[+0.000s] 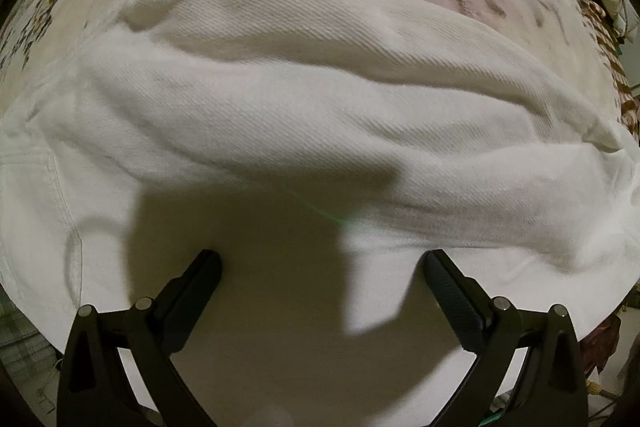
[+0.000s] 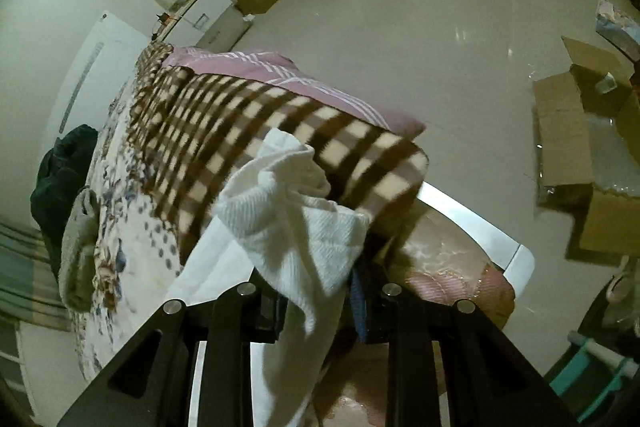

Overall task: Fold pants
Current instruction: 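Lift the hems with both grippers and fold them over toward the waistband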

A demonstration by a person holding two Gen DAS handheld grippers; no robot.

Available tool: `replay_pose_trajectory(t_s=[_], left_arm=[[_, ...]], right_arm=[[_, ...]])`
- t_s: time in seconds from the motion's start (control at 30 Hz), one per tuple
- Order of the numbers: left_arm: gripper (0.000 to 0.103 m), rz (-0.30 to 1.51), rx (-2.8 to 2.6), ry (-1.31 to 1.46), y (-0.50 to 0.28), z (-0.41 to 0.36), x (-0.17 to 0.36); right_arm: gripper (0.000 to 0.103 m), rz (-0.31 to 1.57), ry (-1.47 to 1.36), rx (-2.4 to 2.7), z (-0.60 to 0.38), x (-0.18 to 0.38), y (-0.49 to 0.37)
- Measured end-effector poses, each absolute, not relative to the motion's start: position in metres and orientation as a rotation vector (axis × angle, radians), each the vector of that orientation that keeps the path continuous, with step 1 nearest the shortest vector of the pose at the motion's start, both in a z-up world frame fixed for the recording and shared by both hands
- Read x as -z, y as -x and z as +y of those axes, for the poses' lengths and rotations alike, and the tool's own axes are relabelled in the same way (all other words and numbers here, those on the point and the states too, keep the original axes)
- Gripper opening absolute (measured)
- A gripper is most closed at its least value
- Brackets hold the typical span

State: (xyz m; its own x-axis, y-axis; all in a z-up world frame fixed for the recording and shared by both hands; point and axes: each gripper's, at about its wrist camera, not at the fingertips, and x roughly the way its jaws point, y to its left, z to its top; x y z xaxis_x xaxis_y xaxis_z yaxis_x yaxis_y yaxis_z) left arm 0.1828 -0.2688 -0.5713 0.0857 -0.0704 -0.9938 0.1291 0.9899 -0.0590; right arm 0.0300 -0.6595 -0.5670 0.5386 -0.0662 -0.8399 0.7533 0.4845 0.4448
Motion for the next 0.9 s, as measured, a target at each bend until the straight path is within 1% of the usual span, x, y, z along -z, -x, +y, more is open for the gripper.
replay_pose_trajectory(t_s=[0.03, 0.1, 0.13, 0.23, 0.37, 0.4, 0.5, 0.57, 0.6, 0.7, 0.73, 0.77, 0.8, 0.9], left_arm=[[0.103, 1.476, 0.149, -0.049, -0.184, -0.269, 0.571], [0.103, 1.475, 0.149, -0.048, -0.184, -0.266, 0.573], [0.103, 1.474, 0.148, -0.047, -0.184, -0.266, 0.574], [0.103, 1.469, 0.141, -0.046, -0.182, -0.266, 0.574], [0.103, 1.470, 0.139, -0.047, -0.180, -0.265, 0.575], [0.103, 1.469, 0.140, -0.047, -0.180, -0.265, 0.574], [0.103, 1.460, 0.140, -0.050, -0.177, -0.264, 0.574], [0.103, 1.452, 0.136, -0.047, -0.175, -0.263, 0.574], [0.103, 1.448, 0.134, -0.045, -0.174, -0.262, 0.574], [0.103, 1.432, 0.125, -0.028, -0.172, -0.260, 0.574], [0.103, 1.420, 0.121, -0.022, -0.171, -0.259, 0.574], [0.103, 1.409, 0.121, -0.021, -0.169, -0.259, 0.574], [0.103, 1.400, 0.121, -0.020, -0.169, -0.258, 0.573], [0.103, 1.387, 0.117, 0.000, -0.167, -0.255, 0.572]], right_arm=[[0.040, 0.873, -0.924, 0.598, -0.659, 0.567, -0.029], [0.043, 0.883, -0.916, 0.630, -0.660, 0.568, -0.024], [0.047, 0.888, -0.944, 0.634, -0.660, 0.571, -0.020], [0.048, 0.895, -0.987, 0.610, -0.653, 0.576, -0.011], [0.047, 0.845, -0.788, 0.622, -0.636, 0.553, -0.015], [0.047, 0.835, -0.778, 0.622, -0.637, 0.551, -0.019], [0.048, 0.846, -0.888, 0.601, -0.659, 0.569, -0.033], [0.048, 0.859, -1.068, 0.534, -0.677, 0.596, -0.041], [0.048, 0.870, -1.112, 0.527, -0.681, 0.603, -0.042], [0.048, 0.850, -1.126, 0.491, -0.682, 0.604, -0.040], [0.035, 0.846, -1.106, 0.477, -0.681, 0.604, -0.037], [0.019, 0.841, -1.100, 0.485, -0.680, 0.603, -0.034], [0.016, 0.828, -1.117, 0.481, -0.680, 0.603, -0.030], [0.016, 0.711, -1.172, 0.416, -0.677, 0.592, -0.018]])
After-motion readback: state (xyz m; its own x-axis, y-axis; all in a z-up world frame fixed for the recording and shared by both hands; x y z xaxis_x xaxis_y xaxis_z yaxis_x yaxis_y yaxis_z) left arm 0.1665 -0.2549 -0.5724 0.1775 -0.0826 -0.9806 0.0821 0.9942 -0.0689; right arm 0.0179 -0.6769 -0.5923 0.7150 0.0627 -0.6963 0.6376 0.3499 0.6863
